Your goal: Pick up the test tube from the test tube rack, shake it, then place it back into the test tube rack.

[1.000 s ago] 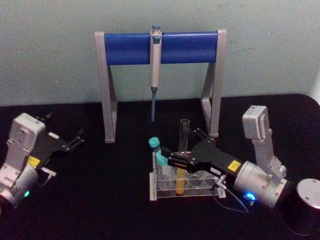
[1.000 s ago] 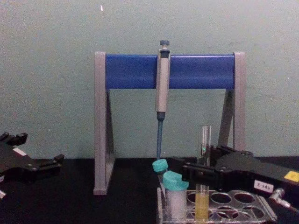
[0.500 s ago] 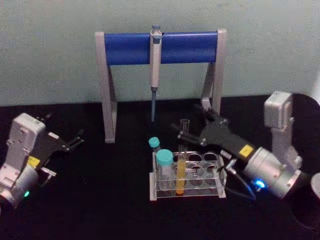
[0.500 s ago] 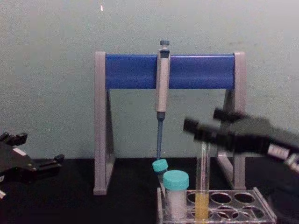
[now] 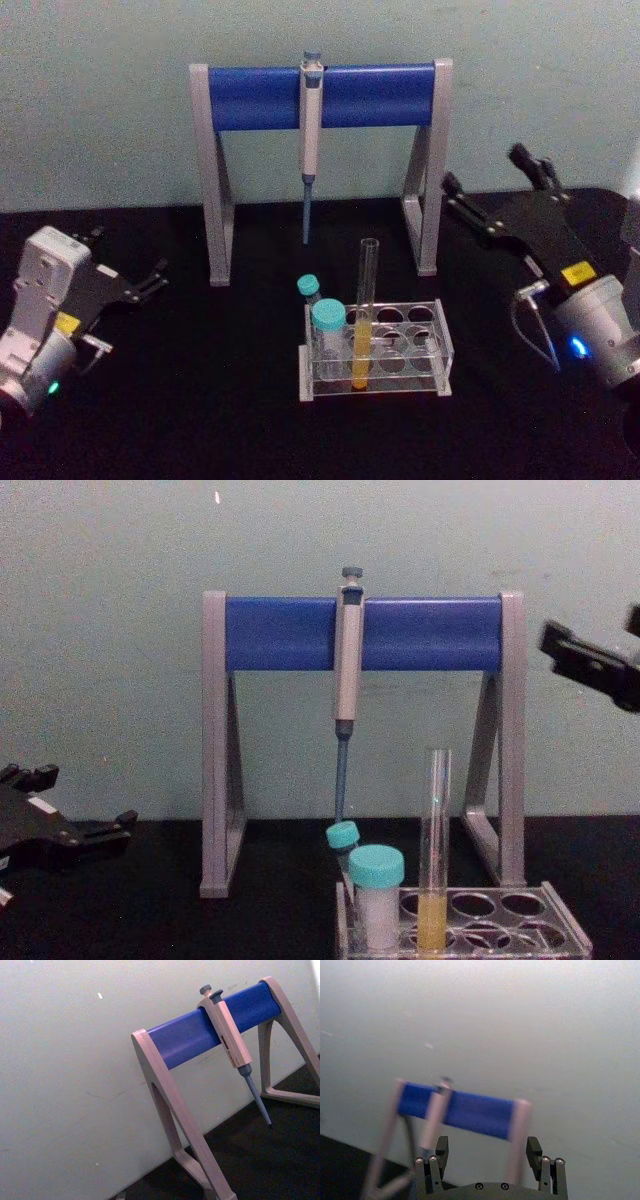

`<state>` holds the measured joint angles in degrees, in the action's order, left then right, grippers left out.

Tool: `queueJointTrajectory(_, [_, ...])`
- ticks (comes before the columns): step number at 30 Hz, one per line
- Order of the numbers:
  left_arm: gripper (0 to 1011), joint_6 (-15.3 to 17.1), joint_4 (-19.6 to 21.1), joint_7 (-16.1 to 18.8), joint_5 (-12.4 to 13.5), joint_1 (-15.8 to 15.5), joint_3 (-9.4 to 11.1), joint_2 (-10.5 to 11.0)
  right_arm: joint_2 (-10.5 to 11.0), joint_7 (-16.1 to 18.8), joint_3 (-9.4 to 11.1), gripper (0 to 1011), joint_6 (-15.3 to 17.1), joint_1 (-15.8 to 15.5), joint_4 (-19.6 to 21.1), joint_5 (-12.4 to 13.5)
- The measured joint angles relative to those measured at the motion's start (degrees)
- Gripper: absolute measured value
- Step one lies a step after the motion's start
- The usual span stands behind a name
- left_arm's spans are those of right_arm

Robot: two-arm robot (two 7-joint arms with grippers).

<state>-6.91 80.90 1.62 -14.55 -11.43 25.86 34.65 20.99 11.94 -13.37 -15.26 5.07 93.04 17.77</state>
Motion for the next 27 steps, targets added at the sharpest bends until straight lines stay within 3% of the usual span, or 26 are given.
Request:
queueJointTrajectory(4, [1001,0.0,0.0,0.0,0.0,0.0,0.0,0.0,-1.7,-5.7,1.6,1000,1.3,-1.5,-2.2,-4.0])
queueJointTrajectory(10, [1001,0.0,0.0,0.0,0.0,0.0,0.0,0.0,-3.5,-8.3,2.5,1000,3.9,-2.3,-6.7,-5.8])
queueJointTrajectory(19, [1001,0.0,0.0,0.0,0.0,0.0,0.0,0.0,-5.7,-7.6,2.7,1000,6.1,-2.3,-13.6,-6.3])
queueJointTrajectory(27, [1001,0.0,0.0,0.0,0.0,0.0,0.0,0.0,-7.0,-6.5,3.1,1000,6.9,-1.7,-16.8,-6.6])
